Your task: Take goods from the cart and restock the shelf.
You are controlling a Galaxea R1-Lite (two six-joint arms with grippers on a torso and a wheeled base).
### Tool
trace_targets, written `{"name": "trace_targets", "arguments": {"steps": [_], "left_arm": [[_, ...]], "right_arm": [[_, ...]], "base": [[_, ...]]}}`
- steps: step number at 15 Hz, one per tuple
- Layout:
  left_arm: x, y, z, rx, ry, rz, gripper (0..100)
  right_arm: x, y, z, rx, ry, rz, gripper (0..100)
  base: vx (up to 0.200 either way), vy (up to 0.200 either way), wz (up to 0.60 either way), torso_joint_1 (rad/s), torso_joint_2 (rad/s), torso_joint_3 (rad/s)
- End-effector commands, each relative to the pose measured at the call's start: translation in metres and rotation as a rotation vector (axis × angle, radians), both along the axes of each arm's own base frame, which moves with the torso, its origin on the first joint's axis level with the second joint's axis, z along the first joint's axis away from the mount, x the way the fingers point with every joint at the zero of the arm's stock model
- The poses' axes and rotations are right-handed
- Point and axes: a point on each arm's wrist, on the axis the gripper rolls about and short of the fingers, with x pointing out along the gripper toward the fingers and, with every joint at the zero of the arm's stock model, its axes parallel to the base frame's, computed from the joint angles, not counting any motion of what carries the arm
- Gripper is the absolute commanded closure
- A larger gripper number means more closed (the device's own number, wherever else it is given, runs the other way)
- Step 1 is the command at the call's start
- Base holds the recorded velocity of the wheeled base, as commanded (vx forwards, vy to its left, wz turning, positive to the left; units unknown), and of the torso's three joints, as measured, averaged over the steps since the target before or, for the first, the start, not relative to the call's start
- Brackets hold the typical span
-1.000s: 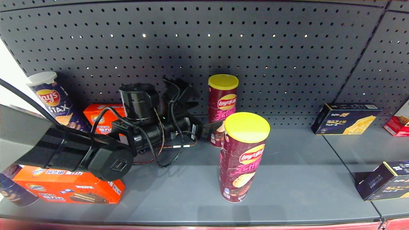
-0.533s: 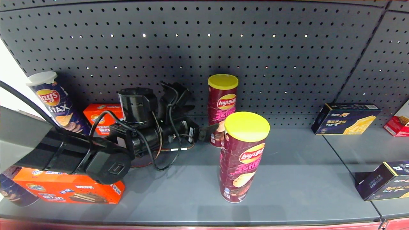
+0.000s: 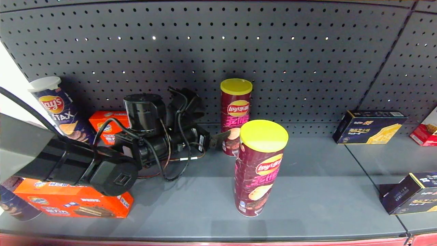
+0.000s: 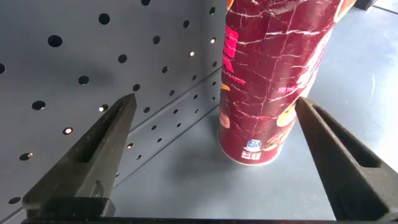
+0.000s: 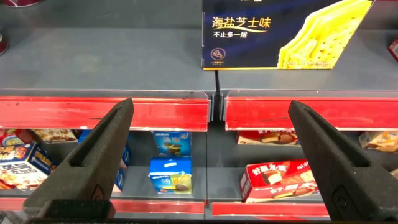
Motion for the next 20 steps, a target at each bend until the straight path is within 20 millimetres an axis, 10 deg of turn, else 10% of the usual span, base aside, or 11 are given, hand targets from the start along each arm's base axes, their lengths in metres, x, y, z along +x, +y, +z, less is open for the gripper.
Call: {"name": "trace_targets", "arguments": {"steps": [1,13,20], "left_arm": [[-0.001,0.001,0.001,-0.002,-0.003,0.001,0],[-0.051,0.007,0.010,-0.009,-0.050,0.103,0],[-0.122,0.000,0.055,-0.086,-0.145,0.135,0]], "right_arm": [[0.000,0.000,0.000,-0.001,0.000,0.001,0],[0.000,0.000,0.000,-0.001,-0.001,0.000,0],[0.000,0.000,0.000,0.001,-0.001,0.001,0]], "base": [[0.000,0.000,0.00,0.000,0.00,0.000],[0.000,0.000,0.00,0.000,0.00,0.000],[0.000,0.000,0.00,0.000,0.00,0.000]]}}
